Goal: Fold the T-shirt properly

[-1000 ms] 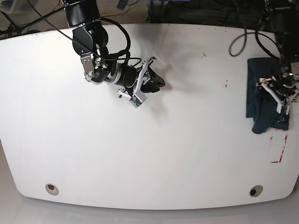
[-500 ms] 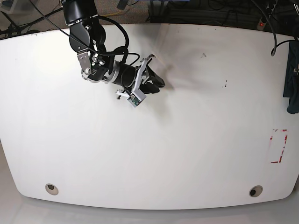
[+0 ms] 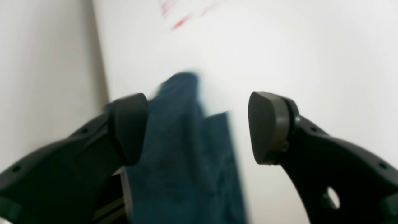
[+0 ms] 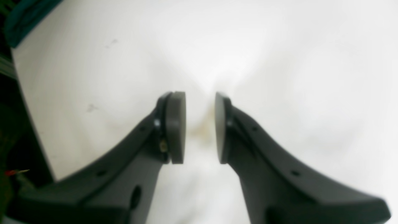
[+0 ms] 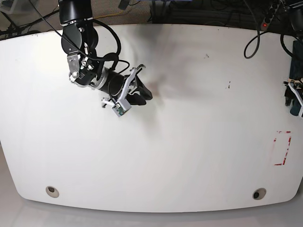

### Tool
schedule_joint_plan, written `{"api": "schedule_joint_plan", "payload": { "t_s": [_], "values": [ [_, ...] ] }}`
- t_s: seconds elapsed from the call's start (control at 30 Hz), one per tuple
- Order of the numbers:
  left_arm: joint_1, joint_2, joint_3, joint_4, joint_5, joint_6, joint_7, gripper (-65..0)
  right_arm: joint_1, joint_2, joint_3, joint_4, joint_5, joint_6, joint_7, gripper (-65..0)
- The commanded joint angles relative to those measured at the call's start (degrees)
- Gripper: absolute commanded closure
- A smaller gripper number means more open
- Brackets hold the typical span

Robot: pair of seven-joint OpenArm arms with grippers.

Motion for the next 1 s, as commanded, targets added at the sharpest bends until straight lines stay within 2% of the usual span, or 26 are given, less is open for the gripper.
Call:
{"api": "schedule_joint_plan", "payload": {
  "t_s": [0.0,0.1,0.2,0.3,0.37,0.5,0.63,0.73,0.9,0.97],
  "values": [
    [-1.2,2.7,-0.7,4.5,0.1,3.8,-3.3,-46.5,0.9,0.0,2.9,1.2,-4.5,0.2,3.6,-15.9],
    [-1.1,6.7,0.9,5.5,0.0,6.4,-9.1,-46.5,-0.2,-0.4,4.8,0.7,-13.1,0.2,9.8,-15.9],
    [-1.0,9.6,4.3,5.5,0.0,8.1,-15.0,-46.5,-2.0,-2.4,7.6,-0.8,-20.8,0.2,18.4,-16.0],
    [0.1,12.5,8.2,5.4,0.0,11.1,-20.9,-46.4,-4.2,-5.7,13.0,-2.1,-28.8,0.2,27.5,-16.0],
    [0.8,14.7,10.2,5.3,0.0,14.3,-24.0,-46.4,-5.7,-8.1,17.4,-3.3,-33.9,0.2,33.4,-16.0],
    [2.6,18.3,13.4,5.4,-0.1,18.8,-27.6,-46.4,-8.0,-11.2,23.2,-5.5,-39.3,0.2,42.2,-16.0],
    [6.2,21.8,15.5,6.3,0.0,19.8,-30.5,-46.4,-11.6,-11.6,27.8,-7.0,-38.3,0.2,46.7,-16.0],
    [10.4,24.5,15.6,8.7,0.1,19.8,-30.5,-46.4,-15.1,-11.2,30.2,-7.0,-35.5,-0.6,47.8,-16.0],
    [20.2,26.9,15.6,14.7,0.2,19.9,-30.5,-46.4,-21.7,-5.9,30.4,-6.9,-29.8,-0.8,47.8,-16.0],
    [25.8,27.1,15.6,17.9,0.2,19.9,-30.2,-46.4,-25.8,-3.8,30.4,-6.6,-25.1,-0.8,47.4,-16.0]
  ]
}}
